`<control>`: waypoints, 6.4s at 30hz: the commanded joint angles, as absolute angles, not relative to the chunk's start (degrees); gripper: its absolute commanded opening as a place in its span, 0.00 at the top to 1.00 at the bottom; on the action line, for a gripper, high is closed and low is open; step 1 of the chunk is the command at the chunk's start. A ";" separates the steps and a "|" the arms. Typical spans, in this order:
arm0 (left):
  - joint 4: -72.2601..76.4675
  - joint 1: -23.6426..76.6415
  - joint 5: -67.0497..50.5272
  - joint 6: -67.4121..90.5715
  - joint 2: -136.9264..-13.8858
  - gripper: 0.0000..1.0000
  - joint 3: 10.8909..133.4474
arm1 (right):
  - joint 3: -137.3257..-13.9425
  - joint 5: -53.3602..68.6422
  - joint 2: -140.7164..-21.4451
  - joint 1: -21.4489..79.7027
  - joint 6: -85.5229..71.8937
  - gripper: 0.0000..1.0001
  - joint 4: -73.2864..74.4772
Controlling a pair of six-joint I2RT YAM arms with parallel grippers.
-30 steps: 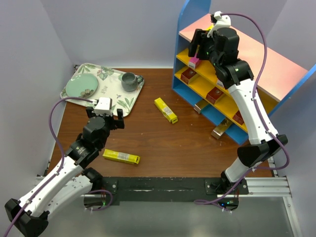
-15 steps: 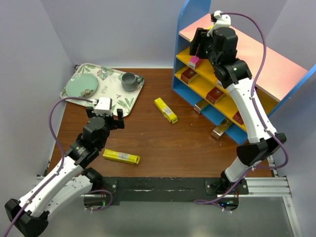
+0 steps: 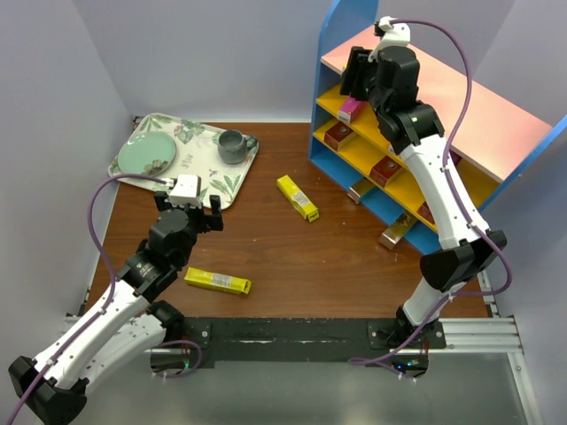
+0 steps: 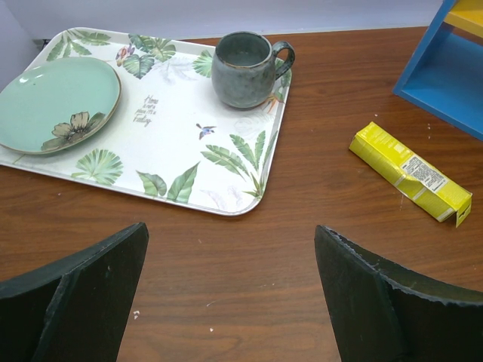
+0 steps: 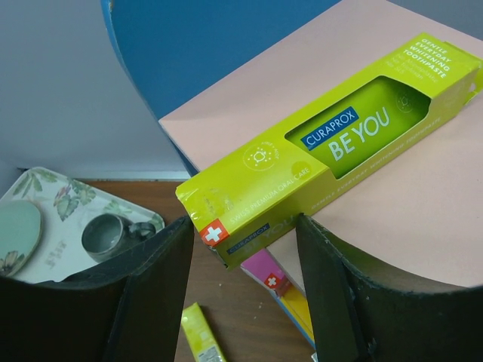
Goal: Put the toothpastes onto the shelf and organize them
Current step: Place the toothpaste on the shelf, then pick up the toothpaste from the center of the board.
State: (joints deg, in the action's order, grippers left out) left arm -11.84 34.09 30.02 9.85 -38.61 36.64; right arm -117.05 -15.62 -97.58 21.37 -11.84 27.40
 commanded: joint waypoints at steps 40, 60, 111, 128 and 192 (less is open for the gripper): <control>-9.93 32.70 29.00 9.32 -38.50 0.03 36.30 | -100.91 -0.35 -81.40 22.67 -6.86 0.17 25.32; -12.10 32.43 20.84 10.27 -38.49 0.01 35.15 | -50.82 -1.85 -63.46 42.01 -8.87 0.15 9.76; -55.54 82.44 47.02 64.42 -97.91 0.18 50.80 | -29.36 -7.65 -54.40 41.92 -14.59 0.10 2.90; -60.48 83.14 45.97 71.54 -90.80 0.24 50.10 | -29.18 -7.73 -54.32 42.01 -14.68 0.10 2.72; -53.44 81.48 45.08 60.65 -94.84 0.84 52.82 | -28.57 -7.47 -54.23 41.92 -14.85 0.10 2.81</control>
State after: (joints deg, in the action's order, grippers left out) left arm -56.58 82.13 47.11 60.18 -96.51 50.70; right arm -29.26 -6.52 -55.11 41.74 -14.20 4.84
